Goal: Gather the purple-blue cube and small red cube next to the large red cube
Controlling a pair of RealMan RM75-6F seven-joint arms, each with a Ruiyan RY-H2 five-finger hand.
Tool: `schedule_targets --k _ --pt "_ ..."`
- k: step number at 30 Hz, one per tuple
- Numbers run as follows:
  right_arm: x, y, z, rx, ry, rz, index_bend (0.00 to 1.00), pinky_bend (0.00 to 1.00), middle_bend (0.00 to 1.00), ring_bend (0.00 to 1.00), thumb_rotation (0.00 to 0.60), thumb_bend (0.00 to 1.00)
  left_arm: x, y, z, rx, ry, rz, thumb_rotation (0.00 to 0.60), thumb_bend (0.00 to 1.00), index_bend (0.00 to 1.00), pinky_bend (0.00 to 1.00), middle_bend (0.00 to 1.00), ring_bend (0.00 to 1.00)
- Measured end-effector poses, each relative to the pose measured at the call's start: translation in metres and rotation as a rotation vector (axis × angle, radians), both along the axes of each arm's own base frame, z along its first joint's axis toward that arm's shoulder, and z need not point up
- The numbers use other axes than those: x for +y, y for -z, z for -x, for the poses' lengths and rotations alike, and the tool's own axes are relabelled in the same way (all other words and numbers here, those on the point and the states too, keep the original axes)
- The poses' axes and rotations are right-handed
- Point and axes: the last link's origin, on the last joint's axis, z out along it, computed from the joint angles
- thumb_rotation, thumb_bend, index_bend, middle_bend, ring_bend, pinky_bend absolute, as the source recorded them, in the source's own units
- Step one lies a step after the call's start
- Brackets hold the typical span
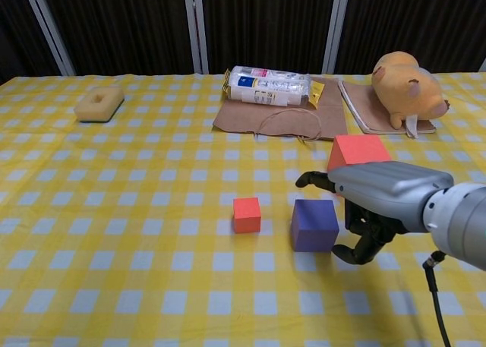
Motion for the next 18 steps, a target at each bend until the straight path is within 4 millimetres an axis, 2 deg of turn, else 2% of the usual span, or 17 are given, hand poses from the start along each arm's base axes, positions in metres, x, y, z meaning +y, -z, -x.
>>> schedule_targets --k 8,18 --pt "-0.002 0.013 -0.002 -0.019 0.026 -0.003 0.18 1.00 1.00 1.00 0.600 0.45 0.000 0.000 0.000 0.002 -0.002 0.001 0.600 0.01 0.00 0.00 0.00 0.00" --pt "-0.008 0.024 -0.001 -0.031 0.053 0.016 0.19 1.00 1.00 1.00 0.600 0.45 0.000 0.000 0.000 -0.001 0.000 0.004 0.600 0.01 0.00 0.00 0.00 0.00"
